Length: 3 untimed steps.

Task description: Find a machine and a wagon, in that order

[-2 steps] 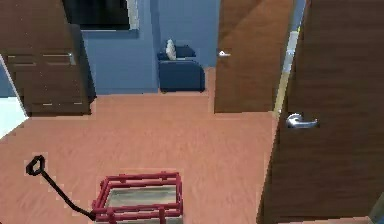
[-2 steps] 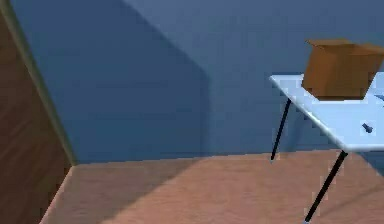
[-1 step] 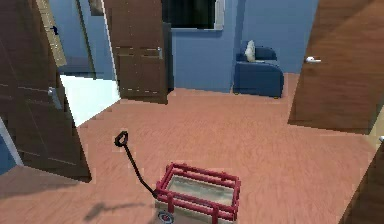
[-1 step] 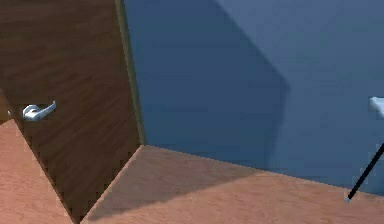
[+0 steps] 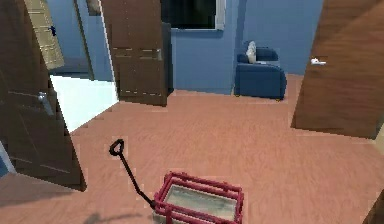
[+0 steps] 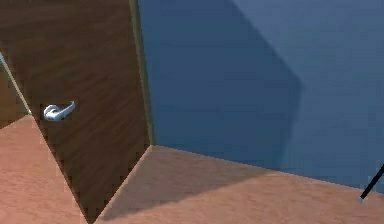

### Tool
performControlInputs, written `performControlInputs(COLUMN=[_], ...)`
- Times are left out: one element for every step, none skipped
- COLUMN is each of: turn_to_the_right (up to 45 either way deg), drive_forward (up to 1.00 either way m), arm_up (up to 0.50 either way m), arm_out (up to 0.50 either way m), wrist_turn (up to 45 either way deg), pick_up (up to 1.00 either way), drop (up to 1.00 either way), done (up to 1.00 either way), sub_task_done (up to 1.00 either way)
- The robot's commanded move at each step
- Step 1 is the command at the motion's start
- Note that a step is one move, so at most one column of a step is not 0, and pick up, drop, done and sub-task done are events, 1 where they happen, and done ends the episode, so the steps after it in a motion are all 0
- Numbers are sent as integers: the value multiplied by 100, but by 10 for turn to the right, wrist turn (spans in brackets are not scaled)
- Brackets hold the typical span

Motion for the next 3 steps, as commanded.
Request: performControlInputs(turn_to_the_right=[-210, -30, 0], drive_forward=[0, 0, 15], arm_up=[0, 0, 0], arm_out=[0, 0, 0], wrist_turn=[0, 0, 0], pick_up=[0, 0, 0], drop=[0, 0, 0], done=[0, 0, 0], sub_task_done=[0, 0, 0])
